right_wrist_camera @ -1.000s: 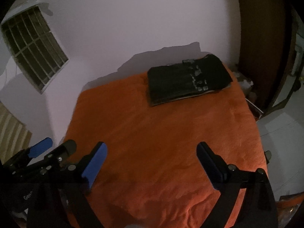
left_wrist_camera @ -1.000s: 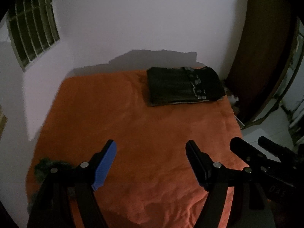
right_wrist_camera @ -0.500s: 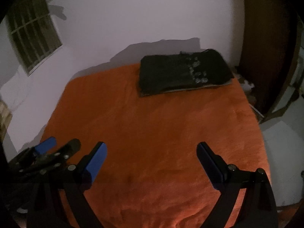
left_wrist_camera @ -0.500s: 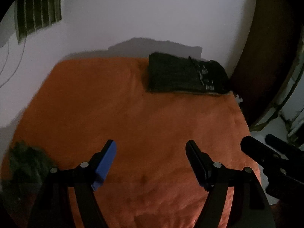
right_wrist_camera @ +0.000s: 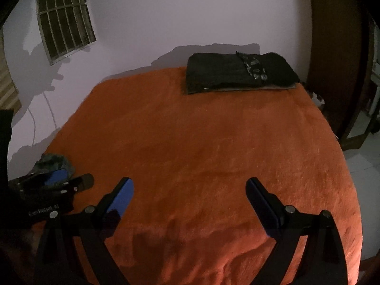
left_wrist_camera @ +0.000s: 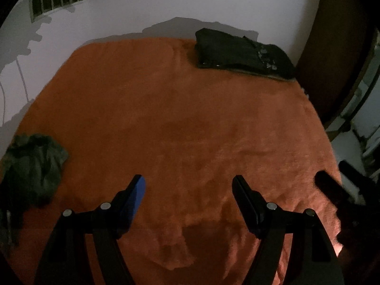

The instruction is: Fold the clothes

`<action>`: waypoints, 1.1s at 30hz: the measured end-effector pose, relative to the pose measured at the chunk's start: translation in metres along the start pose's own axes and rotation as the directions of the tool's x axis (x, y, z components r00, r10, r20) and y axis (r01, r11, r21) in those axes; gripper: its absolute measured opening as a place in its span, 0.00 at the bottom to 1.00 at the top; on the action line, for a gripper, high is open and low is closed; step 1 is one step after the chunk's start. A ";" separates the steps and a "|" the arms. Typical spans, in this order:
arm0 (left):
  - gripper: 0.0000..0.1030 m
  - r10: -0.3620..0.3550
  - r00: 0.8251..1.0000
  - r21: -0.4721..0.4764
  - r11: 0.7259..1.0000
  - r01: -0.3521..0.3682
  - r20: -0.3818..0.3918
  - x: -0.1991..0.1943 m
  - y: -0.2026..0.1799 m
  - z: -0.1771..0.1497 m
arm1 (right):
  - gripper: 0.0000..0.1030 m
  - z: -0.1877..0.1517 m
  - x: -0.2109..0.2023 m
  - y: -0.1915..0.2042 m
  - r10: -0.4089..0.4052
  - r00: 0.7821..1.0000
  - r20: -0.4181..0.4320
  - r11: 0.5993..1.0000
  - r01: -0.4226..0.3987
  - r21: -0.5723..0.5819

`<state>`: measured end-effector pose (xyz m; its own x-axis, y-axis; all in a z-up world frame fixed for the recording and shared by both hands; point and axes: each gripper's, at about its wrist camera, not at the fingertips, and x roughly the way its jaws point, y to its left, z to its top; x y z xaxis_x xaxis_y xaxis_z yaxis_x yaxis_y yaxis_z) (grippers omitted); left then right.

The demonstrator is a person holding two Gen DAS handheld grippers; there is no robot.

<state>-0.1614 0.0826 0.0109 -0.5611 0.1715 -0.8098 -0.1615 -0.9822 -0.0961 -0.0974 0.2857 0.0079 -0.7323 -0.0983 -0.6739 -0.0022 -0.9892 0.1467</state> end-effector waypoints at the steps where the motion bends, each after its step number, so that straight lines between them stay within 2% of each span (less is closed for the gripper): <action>1: 0.74 -0.011 1.000 -0.004 1.000 0.011 0.014 -0.002 0.002 -0.005 | 0.92 -0.002 0.000 0.005 -0.005 1.000 -0.005 1.000 0.005 -0.016; 4: 0.74 0.000 0.999 -0.001 1.000 0.000 0.036 -0.004 0.006 -0.020 | 0.92 -0.005 0.003 0.014 -0.018 1.000 -0.019 0.998 0.017 -0.053; 10: 0.74 -0.004 0.998 -0.010 1.000 0.003 -0.057 0.017 0.009 -0.043 | 0.92 -0.013 0.016 0.010 -0.018 0.998 -0.055 1.000 0.017 -0.022; 17: 0.74 0.011 0.998 -0.030 0.999 -0.013 -0.056 0.023 0.018 -0.039 | 0.92 -0.025 0.034 0.005 -0.034 0.992 -0.119 0.999 0.035 0.007; 21: 0.74 0.016 0.999 -0.002 1.000 -0.016 -0.045 0.022 0.016 -0.044 | 0.92 -0.024 0.037 0.008 -0.033 0.993 -0.115 0.999 0.034 0.005; 33: 0.74 0.000 0.998 0.001 1.000 0.000 -0.057 0.021 0.018 -0.046 | 0.92 -0.028 0.040 0.018 -0.028 0.990 -0.139 0.999 0.025 -0.023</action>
<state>-0.1382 0.0651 -0.0343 -0.5141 0.1664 -0.8415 -0.1623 -0.9822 -0.0950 -0.1074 0.2613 -0.0367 -0.6300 -0.0847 -0.7720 -0.0047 -0.9936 0.1129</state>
